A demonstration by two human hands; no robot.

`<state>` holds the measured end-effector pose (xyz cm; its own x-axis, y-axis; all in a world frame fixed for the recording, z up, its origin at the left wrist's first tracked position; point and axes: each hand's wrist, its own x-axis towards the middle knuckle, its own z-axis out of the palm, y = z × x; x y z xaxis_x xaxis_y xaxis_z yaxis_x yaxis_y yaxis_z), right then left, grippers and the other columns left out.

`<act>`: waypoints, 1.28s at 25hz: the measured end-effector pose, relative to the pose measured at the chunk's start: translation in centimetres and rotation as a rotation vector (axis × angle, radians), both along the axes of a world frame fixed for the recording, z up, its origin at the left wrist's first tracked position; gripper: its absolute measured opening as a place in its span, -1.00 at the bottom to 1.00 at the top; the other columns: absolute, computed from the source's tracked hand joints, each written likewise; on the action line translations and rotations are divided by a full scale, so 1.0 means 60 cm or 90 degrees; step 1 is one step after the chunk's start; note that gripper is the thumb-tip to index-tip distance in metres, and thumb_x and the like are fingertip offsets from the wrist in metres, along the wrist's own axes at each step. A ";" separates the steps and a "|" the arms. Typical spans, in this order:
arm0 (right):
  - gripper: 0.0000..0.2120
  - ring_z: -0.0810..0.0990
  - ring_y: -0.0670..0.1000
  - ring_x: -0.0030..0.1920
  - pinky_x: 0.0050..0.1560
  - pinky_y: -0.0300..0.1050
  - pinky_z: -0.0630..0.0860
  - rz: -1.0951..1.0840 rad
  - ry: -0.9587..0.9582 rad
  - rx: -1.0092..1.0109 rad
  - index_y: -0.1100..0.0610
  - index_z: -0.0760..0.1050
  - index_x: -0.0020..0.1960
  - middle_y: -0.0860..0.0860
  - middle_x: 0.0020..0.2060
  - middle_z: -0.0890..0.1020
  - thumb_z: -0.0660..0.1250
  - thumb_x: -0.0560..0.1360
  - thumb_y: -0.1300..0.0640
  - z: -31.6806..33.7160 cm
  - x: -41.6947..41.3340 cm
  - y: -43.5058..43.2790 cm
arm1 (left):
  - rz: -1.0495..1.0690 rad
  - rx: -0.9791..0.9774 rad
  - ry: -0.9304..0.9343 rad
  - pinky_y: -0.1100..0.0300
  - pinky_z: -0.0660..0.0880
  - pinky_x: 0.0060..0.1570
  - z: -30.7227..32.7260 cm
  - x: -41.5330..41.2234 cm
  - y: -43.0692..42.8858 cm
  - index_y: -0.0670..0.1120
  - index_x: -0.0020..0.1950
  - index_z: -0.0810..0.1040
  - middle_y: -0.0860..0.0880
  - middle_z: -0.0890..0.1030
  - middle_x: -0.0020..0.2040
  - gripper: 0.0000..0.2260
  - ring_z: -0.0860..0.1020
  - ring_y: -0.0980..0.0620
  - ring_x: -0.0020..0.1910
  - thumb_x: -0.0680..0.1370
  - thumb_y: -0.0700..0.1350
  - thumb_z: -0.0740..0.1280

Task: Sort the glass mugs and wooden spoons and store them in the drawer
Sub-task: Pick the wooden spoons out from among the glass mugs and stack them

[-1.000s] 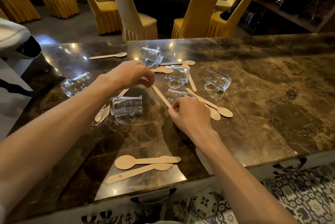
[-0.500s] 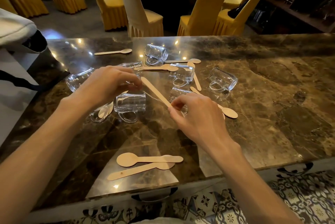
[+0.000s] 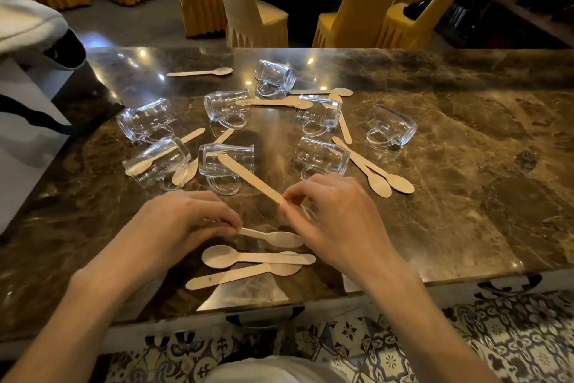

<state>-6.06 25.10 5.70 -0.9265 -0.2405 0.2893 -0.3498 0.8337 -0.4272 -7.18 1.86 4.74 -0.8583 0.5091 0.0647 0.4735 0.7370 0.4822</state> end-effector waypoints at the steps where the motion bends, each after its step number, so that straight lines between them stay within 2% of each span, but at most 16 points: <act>1: -0.84 0.54 -0.13 -0.15 0.06 -0.18 0.40 0.001 -0.008 0.007 -0.03 0.62 -0.02 -0.16 -0.19 0.65 0.35 0.47 -0.05 -0.004 0.000 0.000 | 0.012 0.005 -0.005 0.17 0.57 -0.14 -0.012 0.010 0.002 0.24 -0.06 0.64 0.32 0.58 -0.08 -0.81 0.56 0.29 -0.13 0.42 0.15 0.27; 5: -0.83 0.55 -0.10 -0.11 0.08 -0.15 0.39 0.021 -0.040 0.049 -0.02 0.62 0.00 -0.13 -0.16 0.65 0.33 0.48 -0.05 -0.021 0.002 -0.005 | 0.055 0.059 -0.055 0.13 0.52 -0.03 -0.051 0.041 0.012 0.23 -0.08 0.65 0.31 0.61 -0.12 -0.87 0.55 0.27 -0.10 0.41 0.10 0.35; 8: -0.84 0.56 -0.09 -0.10 0.11 -0.13 0.40 0.037 -0.045 0.084 -0.02 0.61 -0.01 -0.12 -0.16 0.66 0.33 0.49 -0.04 -0.032 0.007 -0.011 | 0.062 0.071 -0.050 0.15 0.41 0.11 -0.070 0.048 0.016 0.22 -0.09 0.64 0.30 0.62 -0.18 -0.88 0.52 0.30 -0.12 0.41 0.03 0.41; 11: -0.85 0.55 -0.09 -0.13 0.07 -0.13 0.41 0.049 -0.046 0.095 -0.02 0.61 -0.02 -0.12 -0.16 0.65 0.33 0.48 -0.03 -0.042 0.012 -0.017 | 0.082 0.070 -0.032 0.18 0.32 0.18 -0.082 0.050 0.015 0.22 -0.07 0.63 0.32 0.60 -0.16 -0.88 0.49 0.36 -0.10 0.41 0.08 0.38; 14: -0.86 0.56 -0.08 -0.13 0.04 -0.15 0.40 0.053 -0.045 0.102 -0.02 0.62 -0.03 -0.11 -0.18 0.66 0.33 0.48 -0.01 -0.049 0.013 -0.024 | 0.088 0.050 -0.006 0.16 0.27 0.22 -0.086 0.053 0.020 0.18 -0.04 0.64 0.31 0.57 -0.12 -0.78 0.45 0.38 -0.07 0.41 0.16 0.28; 19: -0.86 0.55 -0.08 -0.12 0.06 -0.16 0.39 0.061 -0.052 0.104 -0.03 0.62 -0.02 -0.11 -0.16 0.65 0.33 0.49 -0.01 -0.058 0.018 -0.027 | 0.106 0.079 0.003 0.13 0.39 0.12 -0.092 0.060 0.028 0.10 -0.04 0.69 0.16 0.59 -0.11 -0.79 0.51 0.17 -0.03 0.41 0.08 0.34; 25: -0.86 0.55 -0.06 -0.10 0.10 -0.13 0.40 0.070 -0.061 0.122 -0.03 0.61 0.00 -0.11 -0.14 0.65 0.33 0.49 -0.01 -0.065 0.020 -0.033 | 0.126 0.111 0.000 0.17 0.44 0.04 -0.097 0.079 0.018 0.08 -0.03 0.69 0.11 0.60 -0.06 -0.81 0.51 0.16 -0.01 0.41 0.04 0.35; 29: -0.84 0.54 -0.06 -0.07 0.09 -0.17 0.37 0.064 -0.078 0.149 -0.04 0.61 0.02 -0.12 -0.11 0.65 0.31 0.50 -0.02 -0.077 0.022 -0.026 | 0.161 0.136 0.003 0.31 0.38 0.03 -0.091 0.085 0.001 0.08 -0.06 0.69 0.12 0.61 -0.12 -0.84 0.50 0.19 -0.07 0.41 0.02 0.37; 32: -0.83 0.54 -0.05 -0.05 0.10 -0.17 0.36 0.068 -0.092 0.157 -0.04 0.61 0.04 -0.11 -0.09 0.64 0.30 0.51 -0.02 -0.085 0.023 -0.026 | 0.194 0.144 0.011 0.24 0.42 0.03 -0.084 0.092 -0.014 0.05 -0.09 0.69 0.14 0.61 -0.13 -0.82 0.51 0.20 -0.06 0.40 0.06 0.36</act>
<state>-4.69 23.54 0.58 -0.9193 -0.3861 0.0767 -0.3920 0.8801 -0.2679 -1.64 1.02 -0.33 -0.9658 0.2019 0.1627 0.2590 0.7208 0.6429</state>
